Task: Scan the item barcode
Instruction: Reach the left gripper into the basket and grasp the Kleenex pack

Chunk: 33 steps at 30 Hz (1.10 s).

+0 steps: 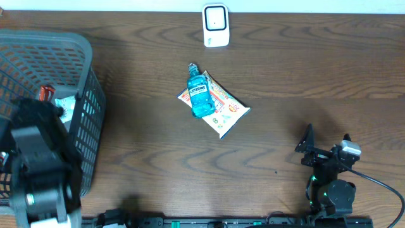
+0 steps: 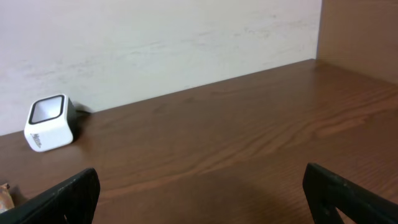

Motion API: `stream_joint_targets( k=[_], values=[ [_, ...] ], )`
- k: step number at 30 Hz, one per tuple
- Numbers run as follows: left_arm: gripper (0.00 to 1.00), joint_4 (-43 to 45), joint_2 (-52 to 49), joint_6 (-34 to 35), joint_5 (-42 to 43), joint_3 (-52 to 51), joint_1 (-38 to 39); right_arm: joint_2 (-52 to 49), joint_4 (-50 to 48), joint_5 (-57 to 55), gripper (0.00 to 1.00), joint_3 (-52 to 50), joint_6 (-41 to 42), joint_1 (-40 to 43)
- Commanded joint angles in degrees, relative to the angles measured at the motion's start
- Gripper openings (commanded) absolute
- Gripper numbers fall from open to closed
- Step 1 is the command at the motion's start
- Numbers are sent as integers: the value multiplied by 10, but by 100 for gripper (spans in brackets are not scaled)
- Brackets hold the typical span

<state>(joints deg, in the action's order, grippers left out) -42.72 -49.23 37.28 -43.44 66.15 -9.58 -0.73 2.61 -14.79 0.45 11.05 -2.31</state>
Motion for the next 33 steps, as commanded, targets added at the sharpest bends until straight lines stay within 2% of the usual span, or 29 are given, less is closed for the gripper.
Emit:
stream_joint_targets(
  k=[1,6,8,14,21,33],
  values=[
    [98,-14,-73,38,191,2,-104,2,2,1,99,-1,-8,-2],
    [98,-20,-190,37,330,2,-204,2,2,1,99,-1,-8,-2],
    [91,-15,-237,37,347,2,-221,2,2,1,99,-1,-8,-2],
    [89,37,-356,-2,347,2,-226,2,2,1,99,-1,-8,-2],
    [89,130,-435,-84,344,2,-226,2,2,1,99,-1,-8,-2],
    [89,176,-517,-87,320,2,-226,2,2,1,99,-1,-8,-2]
  ],
)
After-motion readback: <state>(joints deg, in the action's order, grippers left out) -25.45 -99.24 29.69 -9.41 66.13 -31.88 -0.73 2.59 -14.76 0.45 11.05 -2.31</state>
